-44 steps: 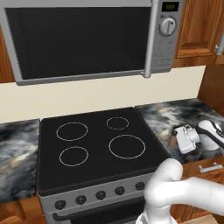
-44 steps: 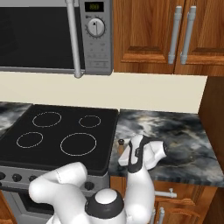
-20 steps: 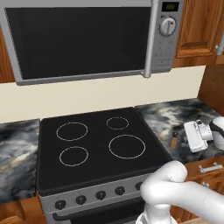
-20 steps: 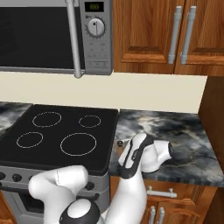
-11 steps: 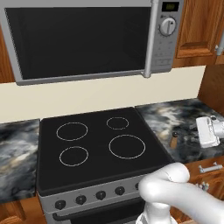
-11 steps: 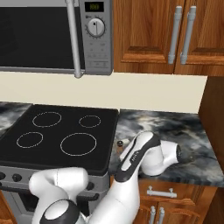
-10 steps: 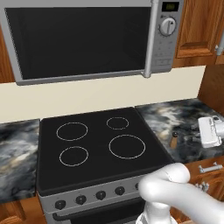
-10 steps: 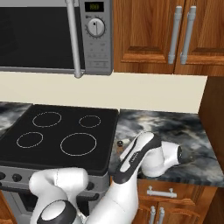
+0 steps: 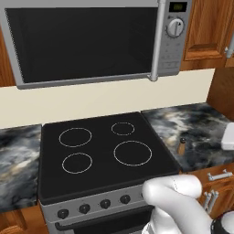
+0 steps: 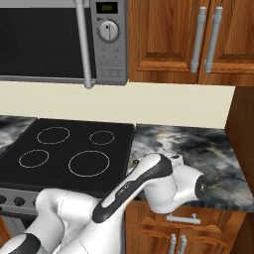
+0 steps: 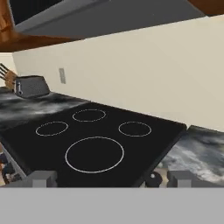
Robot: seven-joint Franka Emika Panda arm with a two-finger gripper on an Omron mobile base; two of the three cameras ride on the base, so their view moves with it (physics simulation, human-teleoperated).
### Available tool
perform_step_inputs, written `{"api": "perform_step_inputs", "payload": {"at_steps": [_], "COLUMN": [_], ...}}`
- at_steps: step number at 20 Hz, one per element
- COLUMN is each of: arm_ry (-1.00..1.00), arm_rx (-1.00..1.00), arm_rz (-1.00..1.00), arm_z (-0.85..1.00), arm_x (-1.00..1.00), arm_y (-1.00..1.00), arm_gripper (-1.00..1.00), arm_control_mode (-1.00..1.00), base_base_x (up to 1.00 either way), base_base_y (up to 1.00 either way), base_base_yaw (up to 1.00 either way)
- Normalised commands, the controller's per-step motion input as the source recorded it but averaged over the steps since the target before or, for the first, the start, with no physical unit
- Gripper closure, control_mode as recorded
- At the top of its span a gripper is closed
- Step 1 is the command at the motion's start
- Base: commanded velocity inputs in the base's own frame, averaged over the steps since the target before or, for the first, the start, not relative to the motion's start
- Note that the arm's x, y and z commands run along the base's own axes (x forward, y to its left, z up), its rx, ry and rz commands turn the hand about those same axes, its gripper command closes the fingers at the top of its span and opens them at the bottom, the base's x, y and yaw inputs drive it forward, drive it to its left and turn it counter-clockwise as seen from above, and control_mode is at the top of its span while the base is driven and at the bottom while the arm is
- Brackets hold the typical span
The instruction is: Take 2 condiments from the cabinet and move them on the counter near the stove.Make sure the condiments are lined up with each other, next to each other.
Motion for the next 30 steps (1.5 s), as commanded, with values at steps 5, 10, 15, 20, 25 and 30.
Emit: {"api": "perform_step_inputs", "payload": {"at_steps": [5, 10, 15, 20, 25, 30], "arm_ry": [0.23, 0.26, 0.27, 0.10, 0.01, 0.00], "arm_rx": [0.00, -0.11, -0.13, -0.10, -0.06, -0.09], "arm_rz": [-0.34, -0.26, -0.28, -0.33, -0.20, 0.00], "arm_z": [0.62, 0.36, 0.21, 0.11, 0.01, -0.02], "arm_x": [-0.26, -0.20, -0.20, -0.35, -0.03, -0.02], "arm_y": [0.28, 0.50, 0.55, 0.51, 0.45, 0.19], "arm_gripper": [-1.00, -1.00, -1.00, -1.00, -1.00, -1.00], "arm_control_mode": [-1.00, -1.00, -1.00, -1.00, -1.00, -1.00], "base_base_x": [0.00, 0.00, 0.00, 0.00, 0.00, 0.00], "base_base_y": [0.00, 0.00, 0.00, 0.00, 0.00, 0.00], "base_base_yaw": [0.00, 0.00, 0.00, 0.00, 0.00, 0.00]}}
